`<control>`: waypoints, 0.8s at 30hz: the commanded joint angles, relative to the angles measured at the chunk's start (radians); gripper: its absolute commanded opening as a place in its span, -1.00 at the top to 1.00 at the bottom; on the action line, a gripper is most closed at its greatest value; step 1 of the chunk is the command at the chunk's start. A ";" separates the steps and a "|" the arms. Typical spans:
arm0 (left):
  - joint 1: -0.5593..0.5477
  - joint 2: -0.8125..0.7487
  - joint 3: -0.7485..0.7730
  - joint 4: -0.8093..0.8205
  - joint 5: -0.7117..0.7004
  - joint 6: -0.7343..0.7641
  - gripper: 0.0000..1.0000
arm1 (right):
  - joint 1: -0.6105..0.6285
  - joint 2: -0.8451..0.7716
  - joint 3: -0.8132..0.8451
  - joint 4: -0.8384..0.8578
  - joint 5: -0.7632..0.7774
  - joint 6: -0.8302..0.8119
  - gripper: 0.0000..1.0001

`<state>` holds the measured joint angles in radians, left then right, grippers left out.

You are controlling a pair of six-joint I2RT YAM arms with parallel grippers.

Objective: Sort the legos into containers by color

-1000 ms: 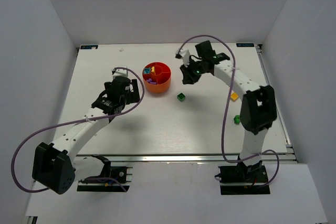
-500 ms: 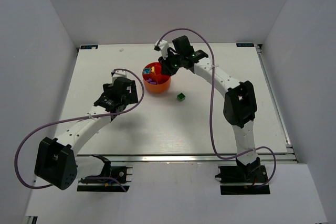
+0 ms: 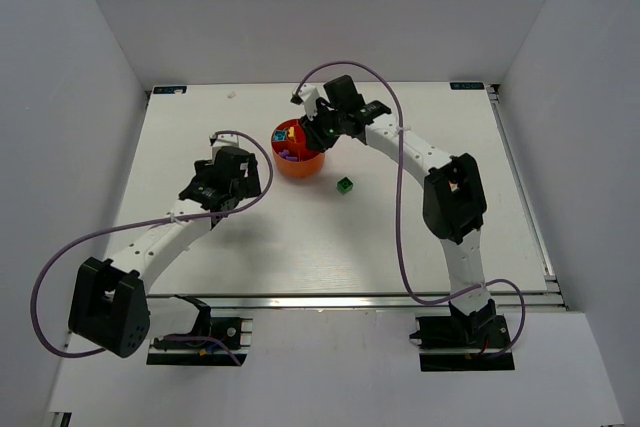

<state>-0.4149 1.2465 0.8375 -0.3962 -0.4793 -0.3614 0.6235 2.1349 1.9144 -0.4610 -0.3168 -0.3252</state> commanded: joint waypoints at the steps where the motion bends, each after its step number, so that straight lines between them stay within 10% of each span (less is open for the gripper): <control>1: 0.017 -0.004 0.000 0.002 0.022 -0.013 -0.96 | 0.007 0.011 -0.006 0.035 0.021 -0.005 0.23; 9: 0.037 0.030 0.005 0.007 0.073 -0.036 -0.96 | 0.005 -0.003 0.001 0.024 0.032 -0.003 -0.06; 18: 0.111 0.203 0.121 -0.150 0.097 -0.292 -0.48 | -0.064 -0.444 -0.387 0.156 -0.059 0.136 0.71; 24: 0.169 0.337 0.207 -0.201 0.142 -0.303 -0.70 | -0.163 -0.775 -0.645 0.179 -0.192 0.175 -0.14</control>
<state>-0.2703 1.5719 0.9901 -0.5476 -0.3664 -0.6224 0.4900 1.4818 1.3502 -0.3470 -0.4229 -0.1844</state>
